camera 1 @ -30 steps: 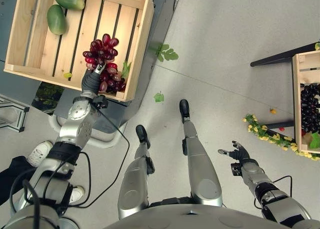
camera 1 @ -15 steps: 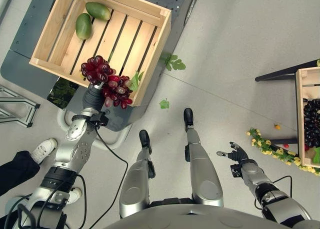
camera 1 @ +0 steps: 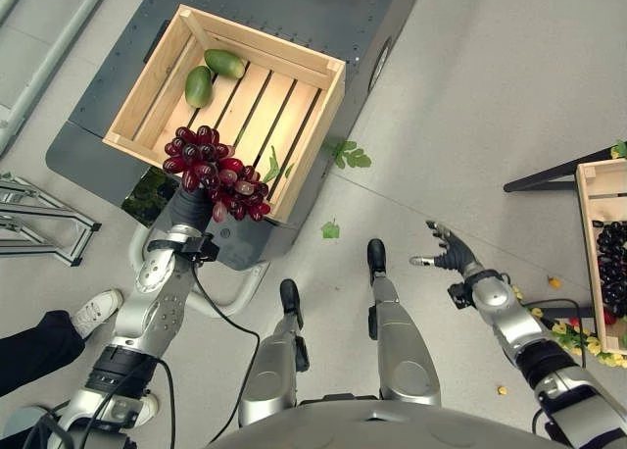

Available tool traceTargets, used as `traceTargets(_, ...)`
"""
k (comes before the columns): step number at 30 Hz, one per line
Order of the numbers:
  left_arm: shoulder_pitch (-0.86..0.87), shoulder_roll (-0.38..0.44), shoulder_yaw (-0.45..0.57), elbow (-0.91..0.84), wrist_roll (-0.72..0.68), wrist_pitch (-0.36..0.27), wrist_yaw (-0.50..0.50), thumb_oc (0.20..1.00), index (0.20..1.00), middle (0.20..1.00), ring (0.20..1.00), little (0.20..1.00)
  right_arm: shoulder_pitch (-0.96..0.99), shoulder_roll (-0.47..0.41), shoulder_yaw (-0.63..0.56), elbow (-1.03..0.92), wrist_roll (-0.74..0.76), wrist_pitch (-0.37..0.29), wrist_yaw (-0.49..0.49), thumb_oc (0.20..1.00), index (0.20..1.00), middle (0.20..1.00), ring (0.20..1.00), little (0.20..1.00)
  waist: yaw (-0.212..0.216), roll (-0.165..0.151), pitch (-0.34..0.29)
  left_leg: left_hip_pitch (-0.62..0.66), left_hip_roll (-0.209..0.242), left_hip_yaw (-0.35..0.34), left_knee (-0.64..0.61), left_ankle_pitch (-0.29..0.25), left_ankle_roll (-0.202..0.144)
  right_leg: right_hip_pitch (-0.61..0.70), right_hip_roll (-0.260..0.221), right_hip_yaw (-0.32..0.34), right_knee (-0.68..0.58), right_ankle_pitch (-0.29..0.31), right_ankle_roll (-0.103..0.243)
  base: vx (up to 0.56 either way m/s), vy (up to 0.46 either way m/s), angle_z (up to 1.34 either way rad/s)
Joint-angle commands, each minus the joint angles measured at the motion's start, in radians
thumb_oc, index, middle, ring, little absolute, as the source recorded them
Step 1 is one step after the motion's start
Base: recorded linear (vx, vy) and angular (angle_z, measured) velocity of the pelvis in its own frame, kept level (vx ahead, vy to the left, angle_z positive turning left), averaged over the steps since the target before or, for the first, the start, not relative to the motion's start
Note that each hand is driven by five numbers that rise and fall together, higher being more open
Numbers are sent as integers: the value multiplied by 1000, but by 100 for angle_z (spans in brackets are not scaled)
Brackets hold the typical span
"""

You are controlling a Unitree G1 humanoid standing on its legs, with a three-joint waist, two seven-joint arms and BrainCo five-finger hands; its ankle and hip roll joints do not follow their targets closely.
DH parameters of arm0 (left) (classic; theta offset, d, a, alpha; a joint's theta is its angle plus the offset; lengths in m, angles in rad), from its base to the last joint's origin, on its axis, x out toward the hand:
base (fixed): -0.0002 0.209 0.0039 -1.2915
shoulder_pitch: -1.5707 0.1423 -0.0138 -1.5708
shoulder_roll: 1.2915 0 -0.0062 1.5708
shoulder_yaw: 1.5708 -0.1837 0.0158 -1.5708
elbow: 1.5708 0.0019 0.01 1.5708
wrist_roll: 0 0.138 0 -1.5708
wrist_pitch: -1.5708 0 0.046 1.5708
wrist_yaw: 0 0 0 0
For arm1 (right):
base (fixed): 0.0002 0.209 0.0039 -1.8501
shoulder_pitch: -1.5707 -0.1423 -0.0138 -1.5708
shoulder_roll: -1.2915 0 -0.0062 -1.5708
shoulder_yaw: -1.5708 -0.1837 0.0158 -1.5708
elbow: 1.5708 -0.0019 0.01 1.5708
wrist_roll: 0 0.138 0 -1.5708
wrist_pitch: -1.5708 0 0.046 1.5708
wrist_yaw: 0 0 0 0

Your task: Pick up the fruits from the basket on one side to the basket on the other side

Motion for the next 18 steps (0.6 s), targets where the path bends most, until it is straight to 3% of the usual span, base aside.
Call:
traceTargets(1,-24,-3,20,-76,33,-41,-22,200,200,200,200,200,-16,-46,-2,-173,2,-49,17,1000,1000,1000,1000,1000,3,-3,-58,-94,-38,-62,38,-27,37,100,16,-54,12,-209,65,42,-4,-1)
traceTargets(11,-49,-56,17,-82,118,-41,5,200,200,200,200,200,-92,-49,11,-379,-37,-42,31,1000,1000,1000,1000,1000,20,-12,-108,-68,-34,-71,35,-34,39,134,18,-66,9,-221,60,17,-13,4)
traceTargets(18,-77,-76,-26,-78,140,-36,9,200,200,200,200,200,-188,-21,81,-384,-34,-29,36,1000,1000,1000,1000,1000,32,-18,-128,-54,-32,-78,31,-37,39,151,16,-72,7,-225,60,7,-4,1)
